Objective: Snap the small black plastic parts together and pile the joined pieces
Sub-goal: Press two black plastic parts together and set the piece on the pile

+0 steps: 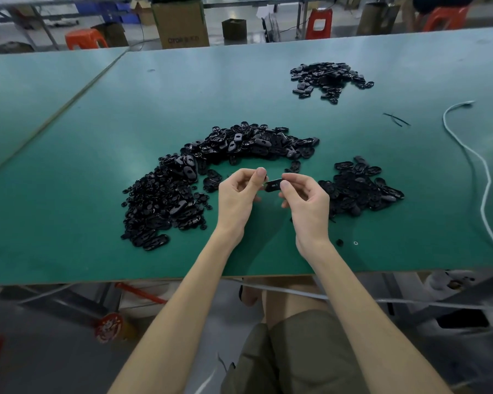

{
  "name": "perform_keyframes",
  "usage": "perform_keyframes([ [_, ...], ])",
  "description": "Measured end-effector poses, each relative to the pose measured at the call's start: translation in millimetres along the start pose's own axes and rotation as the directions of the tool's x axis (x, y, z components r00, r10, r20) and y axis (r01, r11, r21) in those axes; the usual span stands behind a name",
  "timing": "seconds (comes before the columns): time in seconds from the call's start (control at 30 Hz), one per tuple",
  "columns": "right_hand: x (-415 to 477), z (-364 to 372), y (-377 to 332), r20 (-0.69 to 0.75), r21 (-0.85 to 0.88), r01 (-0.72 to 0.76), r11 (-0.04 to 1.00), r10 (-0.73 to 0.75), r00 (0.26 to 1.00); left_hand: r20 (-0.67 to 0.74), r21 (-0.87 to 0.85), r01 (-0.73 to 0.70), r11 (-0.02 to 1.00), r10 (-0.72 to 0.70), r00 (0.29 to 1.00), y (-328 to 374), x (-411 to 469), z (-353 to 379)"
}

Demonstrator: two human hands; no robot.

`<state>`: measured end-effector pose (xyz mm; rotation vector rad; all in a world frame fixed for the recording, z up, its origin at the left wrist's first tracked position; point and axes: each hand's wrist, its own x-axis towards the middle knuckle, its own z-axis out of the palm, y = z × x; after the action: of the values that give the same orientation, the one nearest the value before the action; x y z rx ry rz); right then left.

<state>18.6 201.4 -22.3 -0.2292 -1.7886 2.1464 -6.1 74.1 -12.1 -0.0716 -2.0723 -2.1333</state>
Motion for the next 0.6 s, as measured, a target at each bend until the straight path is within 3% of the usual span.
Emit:
perform_keyframes([
  [0.23,-0.5,-0.4,-2.0,-0.013,0.008,0.010,1.000,-0.010,1.000,0.000,0.169,-0.010,0.986,0.010,1.000,-2.1,-0.6,3.6],
  [0.6,-1.3,-0.4,-4.1,-0.012,0.006,0.004,1.000,-0.004,1.000,0.018,0.221,-0.015,0.975,0.011,1.000,-1.9,-1.0,4.1],
])
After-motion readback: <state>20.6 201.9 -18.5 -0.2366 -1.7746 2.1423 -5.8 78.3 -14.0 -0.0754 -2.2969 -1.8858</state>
